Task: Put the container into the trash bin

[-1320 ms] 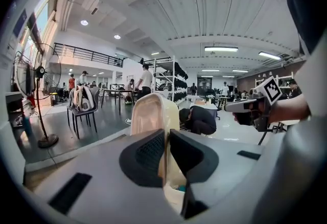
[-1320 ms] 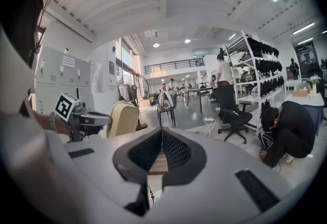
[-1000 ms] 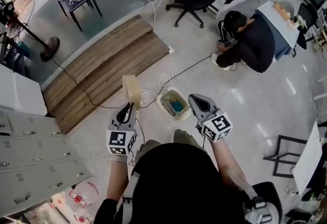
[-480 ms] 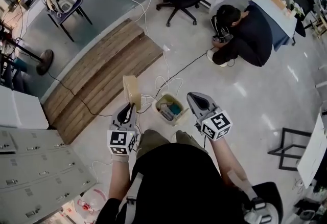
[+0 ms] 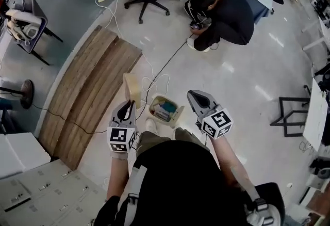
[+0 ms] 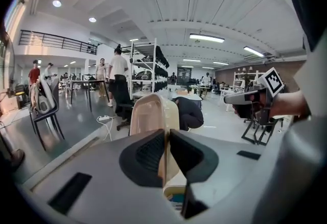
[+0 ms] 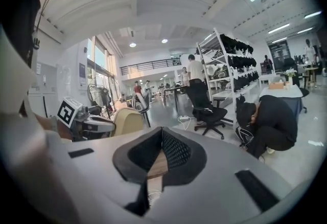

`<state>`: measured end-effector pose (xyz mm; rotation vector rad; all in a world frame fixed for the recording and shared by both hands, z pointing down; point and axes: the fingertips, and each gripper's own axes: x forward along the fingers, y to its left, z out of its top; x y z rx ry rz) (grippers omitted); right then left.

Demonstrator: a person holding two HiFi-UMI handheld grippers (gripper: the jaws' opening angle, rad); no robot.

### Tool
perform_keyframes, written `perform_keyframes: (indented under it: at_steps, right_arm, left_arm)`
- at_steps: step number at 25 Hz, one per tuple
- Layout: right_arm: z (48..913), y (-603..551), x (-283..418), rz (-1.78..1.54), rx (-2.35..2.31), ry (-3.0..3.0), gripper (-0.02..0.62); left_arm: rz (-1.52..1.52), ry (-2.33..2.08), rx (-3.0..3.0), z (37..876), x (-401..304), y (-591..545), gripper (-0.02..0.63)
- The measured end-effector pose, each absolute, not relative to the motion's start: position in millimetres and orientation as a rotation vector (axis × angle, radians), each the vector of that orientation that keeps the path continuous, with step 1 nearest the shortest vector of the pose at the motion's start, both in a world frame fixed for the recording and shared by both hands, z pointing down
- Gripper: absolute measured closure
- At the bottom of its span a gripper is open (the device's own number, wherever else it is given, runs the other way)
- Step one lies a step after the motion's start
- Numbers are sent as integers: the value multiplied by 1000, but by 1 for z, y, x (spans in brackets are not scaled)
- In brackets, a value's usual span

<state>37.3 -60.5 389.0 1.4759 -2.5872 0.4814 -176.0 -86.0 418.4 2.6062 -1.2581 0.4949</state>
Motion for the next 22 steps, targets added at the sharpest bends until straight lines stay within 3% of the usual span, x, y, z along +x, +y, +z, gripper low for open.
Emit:
perform_keyframes:
  at_steps: [22]
  right_arm:
    - [440,-41,81,695,2026,-2065,580]
  left_arm:
    - [724,-509,2756,514,-98,-163,561]
